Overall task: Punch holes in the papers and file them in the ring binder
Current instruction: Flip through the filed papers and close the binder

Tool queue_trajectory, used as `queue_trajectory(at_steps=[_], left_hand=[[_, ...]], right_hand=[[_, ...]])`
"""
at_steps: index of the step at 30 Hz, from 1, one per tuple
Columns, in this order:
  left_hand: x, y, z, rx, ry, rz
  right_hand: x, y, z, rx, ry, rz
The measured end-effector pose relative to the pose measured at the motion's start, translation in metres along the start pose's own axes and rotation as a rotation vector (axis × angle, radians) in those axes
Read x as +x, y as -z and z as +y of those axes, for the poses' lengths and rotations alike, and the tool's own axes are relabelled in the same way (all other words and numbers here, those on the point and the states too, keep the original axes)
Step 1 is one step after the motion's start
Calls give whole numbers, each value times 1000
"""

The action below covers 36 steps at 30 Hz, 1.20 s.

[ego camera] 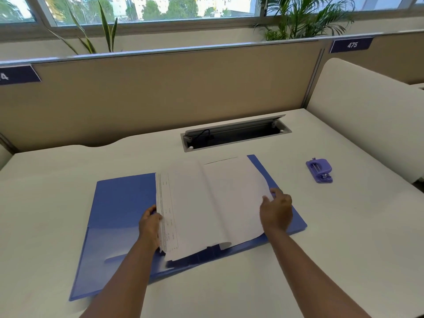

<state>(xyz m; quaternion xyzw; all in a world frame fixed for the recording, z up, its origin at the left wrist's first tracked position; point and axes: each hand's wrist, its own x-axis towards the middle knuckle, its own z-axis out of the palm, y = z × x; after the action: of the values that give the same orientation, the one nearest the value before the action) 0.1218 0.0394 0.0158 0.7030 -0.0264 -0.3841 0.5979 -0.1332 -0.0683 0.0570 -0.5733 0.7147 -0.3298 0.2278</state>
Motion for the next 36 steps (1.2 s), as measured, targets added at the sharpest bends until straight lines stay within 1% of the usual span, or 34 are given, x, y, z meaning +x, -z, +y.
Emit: queue_trajectory(at_steps=[5,10,14,17,20,22,24,26,28,31,33,36], left_hand=[[-2,-4,0,7,-25,16],[-3,-5,1,17,-34,42],[-7,-5,4,27,-42,39],[-10,-4,7,18,-40,4],[-10,-4,8,35,-33,-38],[-11,-3,8,51,-31,-43],[-12,-3,9,50,-32,-42],[-13,-2,9,43,-25,-51],[-15,-3,10,40,-6,-59],[-20,-6,14,27,23,-76],[-24,-8,18,12,31,-103],[-29,-10,24,-6,39,-139]], right_hand=[[18,17,-5,-17,60,15],[15,14,-4,-103,160,13],[13,14,-2,-130,176,39],[16,13,-2,-161,218,40],[14,10,-9,-116,231,-3],[15,8,-12,-115,200,-59],[16,5,-11,-218,201,-125],[19,6,-11,-233,153,-172],[19,8,-17,-123,42,-271],[6,10,-37,165,-71,-542],[-9,9,-51,318,-110,-685],[-29,0,-69,394,-111,-833]])
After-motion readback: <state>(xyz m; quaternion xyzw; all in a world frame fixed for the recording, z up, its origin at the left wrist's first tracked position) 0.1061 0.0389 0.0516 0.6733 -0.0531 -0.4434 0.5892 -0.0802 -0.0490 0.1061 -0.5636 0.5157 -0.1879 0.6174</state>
